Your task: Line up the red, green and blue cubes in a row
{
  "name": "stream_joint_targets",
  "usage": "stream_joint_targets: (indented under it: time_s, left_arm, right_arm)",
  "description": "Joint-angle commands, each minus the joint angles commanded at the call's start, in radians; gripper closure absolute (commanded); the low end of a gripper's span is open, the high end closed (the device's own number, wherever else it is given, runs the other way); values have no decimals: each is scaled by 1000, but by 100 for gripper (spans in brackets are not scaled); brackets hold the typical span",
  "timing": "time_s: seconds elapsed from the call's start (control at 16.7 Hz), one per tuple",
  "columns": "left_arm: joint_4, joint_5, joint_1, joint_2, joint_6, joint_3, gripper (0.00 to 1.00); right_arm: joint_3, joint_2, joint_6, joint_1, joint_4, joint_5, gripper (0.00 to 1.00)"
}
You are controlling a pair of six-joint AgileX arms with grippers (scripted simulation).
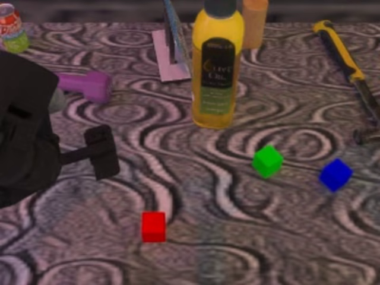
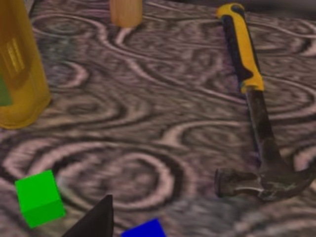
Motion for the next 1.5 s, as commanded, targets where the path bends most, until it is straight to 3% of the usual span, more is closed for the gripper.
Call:
stream_joint_targets:
  time_s: [0.48,0.78,1.08,1.5]
  left_arm:
    - [393,6,291,-737,295,-558,0]
    - [603,25,403,-1047,494,-770,0]
    - [734,39,452,-1206,620,-847,0]
    - [745,40,456,-1219,630,-852,0]
  right_arm:
    - [668,901,-43,186,-473,5,0]
    - [1006,1290,-61,276,-690,5,0]
    - [1200,1495,-70,323,-794,5,0]
    - [1208,1506,-70,321,-796,5,0]
